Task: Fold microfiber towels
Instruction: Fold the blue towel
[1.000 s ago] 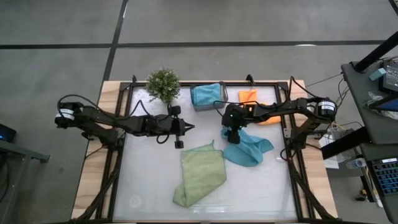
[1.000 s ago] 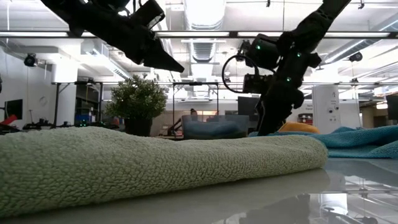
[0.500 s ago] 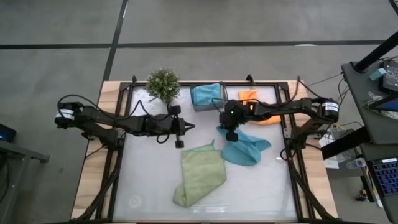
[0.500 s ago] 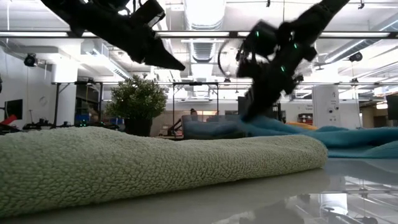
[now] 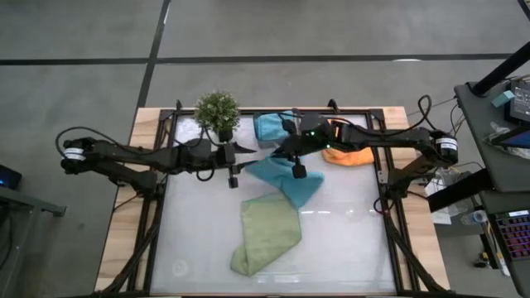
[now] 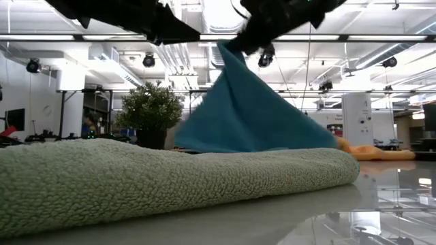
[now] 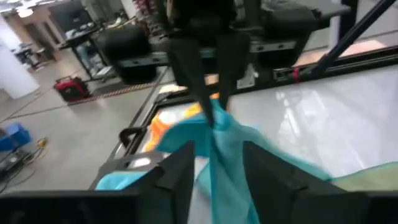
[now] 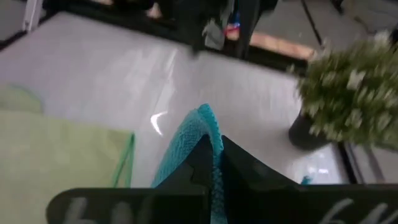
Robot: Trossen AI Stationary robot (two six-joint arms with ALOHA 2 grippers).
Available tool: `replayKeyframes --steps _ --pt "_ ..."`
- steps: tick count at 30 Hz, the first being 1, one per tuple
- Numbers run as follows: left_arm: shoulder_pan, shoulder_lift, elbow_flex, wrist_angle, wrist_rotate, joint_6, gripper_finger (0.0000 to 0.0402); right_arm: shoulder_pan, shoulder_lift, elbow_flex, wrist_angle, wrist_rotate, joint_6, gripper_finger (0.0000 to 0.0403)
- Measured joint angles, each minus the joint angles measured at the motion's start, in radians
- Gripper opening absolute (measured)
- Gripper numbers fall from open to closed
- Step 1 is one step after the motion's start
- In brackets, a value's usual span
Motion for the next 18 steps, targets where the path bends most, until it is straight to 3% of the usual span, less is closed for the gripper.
replayKeyframes --steps 9,18 --pt "0.003 0.077 0.000 0.002 0.004 -0.002 0.0164 0.019 0.017 0.180 -0.026 -0.001 -0.072 0.0009" --pt "-0.019 0.089 -0.002 -0.247 -0.001 -0.052 0.0159 0.019 0.017 0.193 -0.054 0.000 -0.076 0.0009"
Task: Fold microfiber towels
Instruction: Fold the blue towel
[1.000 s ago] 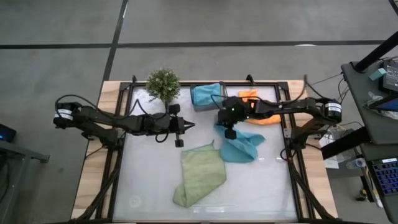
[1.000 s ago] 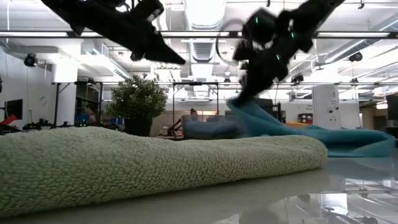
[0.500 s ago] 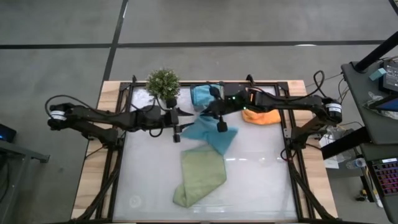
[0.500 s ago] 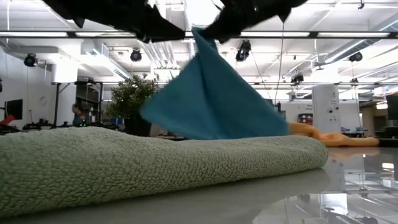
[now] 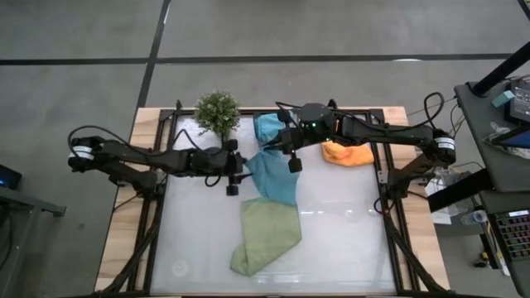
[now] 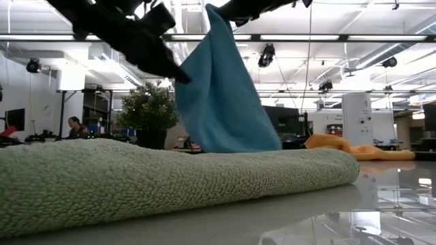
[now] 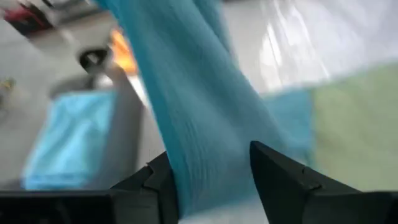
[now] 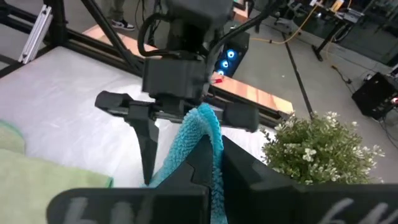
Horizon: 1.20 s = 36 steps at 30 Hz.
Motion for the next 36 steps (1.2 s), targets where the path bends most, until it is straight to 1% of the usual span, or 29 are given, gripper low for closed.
replayKeyframes --steps 2,3,5,7,8,9,13,18,22,24,27,30,33,36 --pt "-0.018 -0.003 0.000 -0.058 0.002 0.002 0.0140 0.000 0.000 -0.002 0.000 0.000 0.002 0.0009" --pt "-0.027 -0.004 0.000 -0.081 0.003 0.004 0.0125 0.000 0.000 -0.002 0.001 0.000 0.010 0.0009" --pt "-0.040 -0.004 -0.001 -0.138 0.005 0.008 0.0083 0.000 0.000 -0.003 0.002 0.000 0.024 0.0009" --pt "-0.051 -0.004 -0.001 -0.183 0.005 0.008 0.0030 0.002 0.000 -0.008 -0.009 0.000 0.029 0.0009" --pt "-0.055 -0.007 -0.001 -0.203 0.004 0.005 0.0016 0.002 0.000 -0.010 -0.020 0.000 0.032 0.0009" --pt "-0.059 -0.012 -0.001 -0.223 0.004 0.002 0.0011 0.003 0.000 -0.014 -0.034 0.000 0.032 0.0009" --pt "-0.074 -0.062 0.018 -0.294 -0.018 0.012 0.0001 0.018 0.000 -0.023 -0.079 0.000 0.034 0.0009" --pt "-0.076 -0.179 0.142 -0.495 -0.027 0.047 0.0000 0.027 -0.008 -0.009 -0.083 0.005 0.034 0.0009" --pt "-0.075 -0.270 0.251 -0.631 -0.054 0.057 0.0000 0.026 -0.019 0.027 -0.116 0.128 0.033 0.0009" --pt "-0.075 -0.299 0.296 -0.687 -0.054 0.058 0.0000 0.025 -0.019 0.048 -0.181 0.151 0.026 0.0014" --pt "-0.075 -0.328 0.332 -0.718 -0.035 0.058 0.0000 0.025 -0.017 0.060 -0.248 0.151 0.061 0.0037" --pt "-0.075 -0.339 0.329 -0.720 0.059 0.052 0.0000 0.026 -0.017 0.052 -0.313 0.151 0.099 0.0073" --pt "-0.076 -0.337 0.310 -0.727 0.146 0.001 0.0000 0.025 -0.009 0.039 -0.421 0.152 0.144 0.0112" --pt "-0.076 -0.331 0.293 -0.763 0.163 -0.070 0.0000 0.025 -0.003 -0.007 -0.479 0.152 0.186 0.0145"
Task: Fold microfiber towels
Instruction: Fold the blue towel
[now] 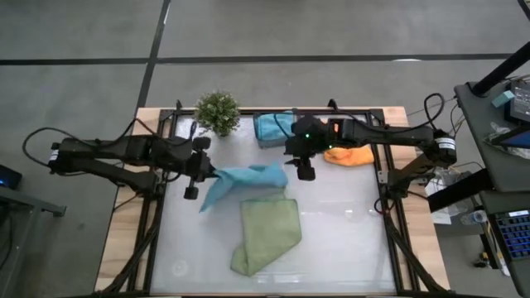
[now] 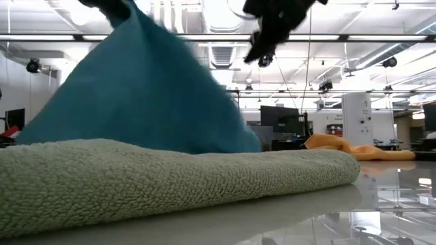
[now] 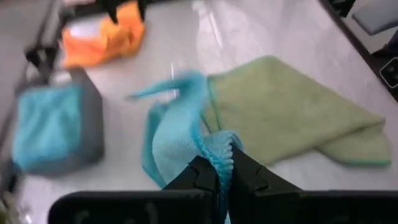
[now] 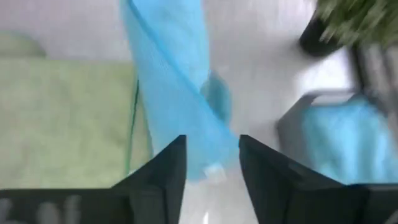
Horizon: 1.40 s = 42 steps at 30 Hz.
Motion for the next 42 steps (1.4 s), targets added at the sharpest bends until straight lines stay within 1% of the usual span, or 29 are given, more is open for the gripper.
replayKeyframes --steps 3,6,8,12,15,18,20,22,26,28,30,33,35,38,42 --pt "0.001 0.012 -0.010 -0.041 0.033 -0.062 0.0000 0.000 0.000 -0.081 0.057 -0.001 0.048 0.0170" --pt "0.000 0.020 -0.032 -0.047 0.131 -0.143 0.0000 0.000 0.000 -0.196 0.194 -0.003 0.097 0.0190" --pt "-0.008 0.022 -0.061 -0.053 0.175 -0.199 0.0000 0.000 0.001 -0.278 0.297 -0.033 0.107 0.0200" --pt "-0.035 0.030 -0.116 -0.060 0.184 -0.291 0.0000 0.002 0.005 -0.427 0.585 -0.102 0.157 0.0211" --pt "-0.046 0.029 -0.138 -0.054 0.185 -0.343 0.0000 0.003 0.037 -0.509 0.799 -0.107 0.206 0.0212" --pt "-0.049 0.029 -0.143 -0.052 0.184 -0.352 0.0000 0.004 0.112 -0.538 0.972 -0.107 0.261 0.0210" --pt "-0.048 0.031 -0.142 -0.036 0.184 -0.351 0.0000 0.011 0.178 -0.531 1.042 -0.110 0.284 0.0208" --pt "-0.048 0.033 -0.142 -0.026 0.184 -0.350 0.0000 0.019 0.248 -0.499 1.067 -0.133 0.286 0.0208" --pt "-0.048 0.034 -0.142 -0.019 0.183 -0.350 0.0000 0.029 0.368 -0.393 1.042 -0.173 0.285 0.0208" --pt "-0.048 0.034 -0.142 -0.020 0.182 -0.350 0.0000 0.029 0.415 -0.337 0.993 -0.178 0.269 0.0208" --pt "-0.048 0.034 -0.142 -0.019 0.181 -0.349 0.0000 0.029 0.456 -0.278 0.905 -0.178 0.248 0.0208" --pt "-0.048 0.034 -0.142 -0.020 0.180 -0.349 0.0000 0.028 0.495 -0.200 0.780 -0.178 0.211 0.0208" --pt "-0.048 0.034 -0.142 -0.022 0.179 -0.341 0.0000 0.029 0.519 -0.162 0.740 -0.178 0.193 0.0207" --pt "-0.048 0.035 -0.142 -0.022 0.179 -0.321 0.0000 0.031 0.550 -0.126 0.717 -0.178 0.184 0.0203" --pt "-0.048 0.043 -0.142 -0.022 0.179 -0.319 0.0000 0.031 0.562 -0.112 0.723 -0.178 0.184 0.0190"
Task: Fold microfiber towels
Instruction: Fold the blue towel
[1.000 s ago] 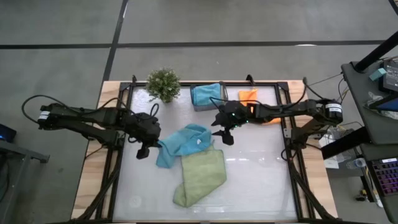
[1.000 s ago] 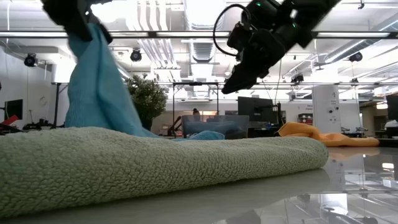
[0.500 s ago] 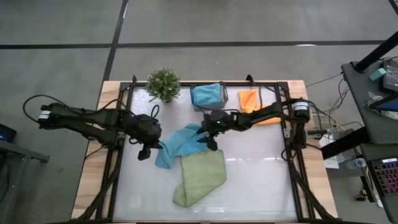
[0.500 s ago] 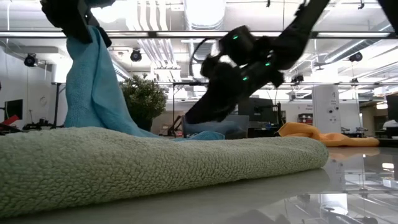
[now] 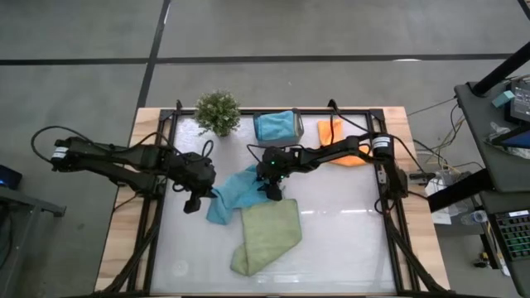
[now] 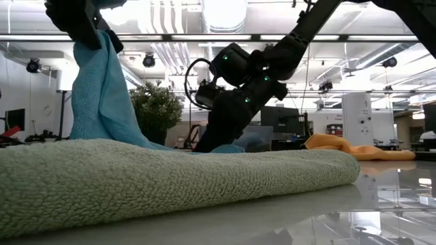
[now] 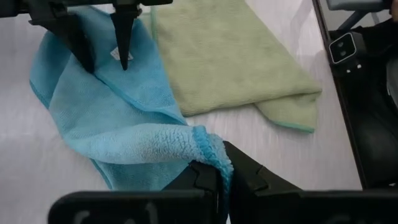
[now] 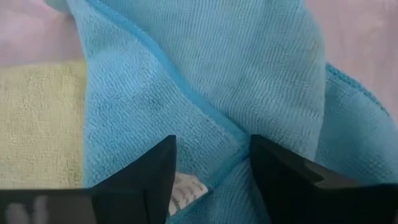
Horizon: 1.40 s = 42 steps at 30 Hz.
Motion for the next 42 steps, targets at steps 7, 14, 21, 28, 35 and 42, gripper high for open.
replayKeyframes --steps 7,14,21,28,35,42 --pt "0.000 0.023 0.000 -0.003 0.000 0.006 0.0000 0.000 0.003 -0.001 0.006 0.000 -0.010 0.0129" --pt "0.000 0.054 0.000 -0.002 -0.003 0.023 0.0000 0.019 -0.001 -0.001 -0.002 -0.018 -0.091 0.0022" --pt "0.000 0.067 0.000 -0.003 -0.003 0.023 0.0000 0.039 -0.005 -0.003 -0.010 -0.139 -0.070 0.0013" --pt "0.000 0.067 0.000 -0.002 -0.003 0.022 0.0000 0.042 -0.005 -0.004 0.052 -0.139 -0.104 0.0014" --pt "0.000 0.066 0.000 -0.003 -0.003 0.022 0.0000 0.048 0.025 -0.003 0.373 -0.139 0.003 0.0064" --pt "0.000 0.052 0.003 -0.004 -0.003 0.011 0.0000 0.053 0.165 0.077 0.508 -0.300 0.178 0.0141"
